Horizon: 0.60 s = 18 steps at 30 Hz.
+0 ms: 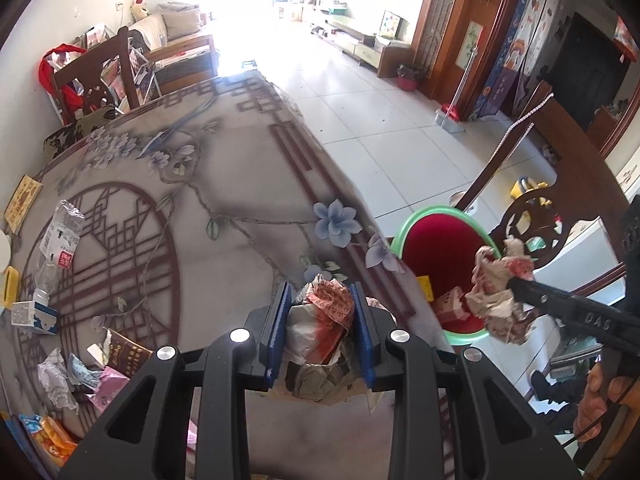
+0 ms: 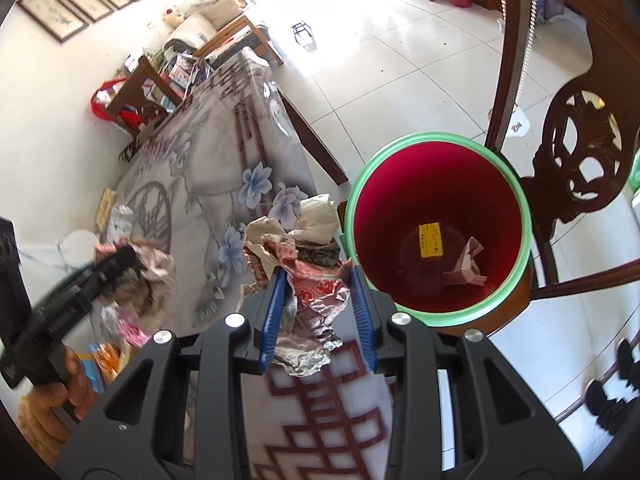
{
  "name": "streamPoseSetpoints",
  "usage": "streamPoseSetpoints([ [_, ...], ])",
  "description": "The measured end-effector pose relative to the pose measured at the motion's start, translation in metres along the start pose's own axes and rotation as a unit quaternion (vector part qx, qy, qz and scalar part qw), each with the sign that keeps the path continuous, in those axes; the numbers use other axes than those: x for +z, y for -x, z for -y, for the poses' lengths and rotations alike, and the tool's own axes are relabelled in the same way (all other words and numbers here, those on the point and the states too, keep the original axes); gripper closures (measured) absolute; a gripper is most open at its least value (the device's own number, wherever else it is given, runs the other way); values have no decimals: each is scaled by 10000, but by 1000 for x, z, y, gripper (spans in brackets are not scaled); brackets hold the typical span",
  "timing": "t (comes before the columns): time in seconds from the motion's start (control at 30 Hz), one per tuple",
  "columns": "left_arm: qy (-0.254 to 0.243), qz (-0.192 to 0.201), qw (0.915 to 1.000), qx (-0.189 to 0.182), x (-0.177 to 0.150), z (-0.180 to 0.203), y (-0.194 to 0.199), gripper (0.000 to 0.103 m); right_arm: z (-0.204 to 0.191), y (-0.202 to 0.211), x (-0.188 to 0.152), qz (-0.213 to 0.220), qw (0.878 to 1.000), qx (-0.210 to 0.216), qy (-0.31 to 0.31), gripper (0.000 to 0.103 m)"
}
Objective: Collect trash
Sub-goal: 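Open the right tool to drop the foil wad into the bin while the left tool holds its wrapper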
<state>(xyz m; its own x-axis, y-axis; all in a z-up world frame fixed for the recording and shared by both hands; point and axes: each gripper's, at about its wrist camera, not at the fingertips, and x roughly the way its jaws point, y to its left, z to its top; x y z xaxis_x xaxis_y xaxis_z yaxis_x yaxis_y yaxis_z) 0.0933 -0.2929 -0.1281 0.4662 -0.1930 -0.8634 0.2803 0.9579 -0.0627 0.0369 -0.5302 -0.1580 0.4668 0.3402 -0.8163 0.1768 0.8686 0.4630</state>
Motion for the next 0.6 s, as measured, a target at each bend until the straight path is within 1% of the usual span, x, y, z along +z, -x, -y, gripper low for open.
streamPoseSetpoints([
  [0.03,-41,-22,10000,83,2,-1,-1,75,0,0,1,28,10000,32,-68,70],
  [0.1,-35,-47,9999,104,6,-3,-3,75,-5,0,2,80,9999,83,-115,70],
  [0.2,92,-23,9999,-79,10,-4,-3,75,-15,-2,0,80,9999,74,0,70],
  [0.27,130,85,9997,-205,9,-2,1,75,-21,-3,-3,63,9999,95,90,70],
  [0.33,107,209,9993,-281,5,1,6,75,-21,-2,-3,66,9999,15,131,70],
  [0.43,82,273,9991,-326,-3,2,10,75,-11,-1,0,104,9999,-89,32,70],
  [0.6,134,229,9992,-288,-12,-5,10,75,21,9,13,250,9982,-516,-160,70],
])
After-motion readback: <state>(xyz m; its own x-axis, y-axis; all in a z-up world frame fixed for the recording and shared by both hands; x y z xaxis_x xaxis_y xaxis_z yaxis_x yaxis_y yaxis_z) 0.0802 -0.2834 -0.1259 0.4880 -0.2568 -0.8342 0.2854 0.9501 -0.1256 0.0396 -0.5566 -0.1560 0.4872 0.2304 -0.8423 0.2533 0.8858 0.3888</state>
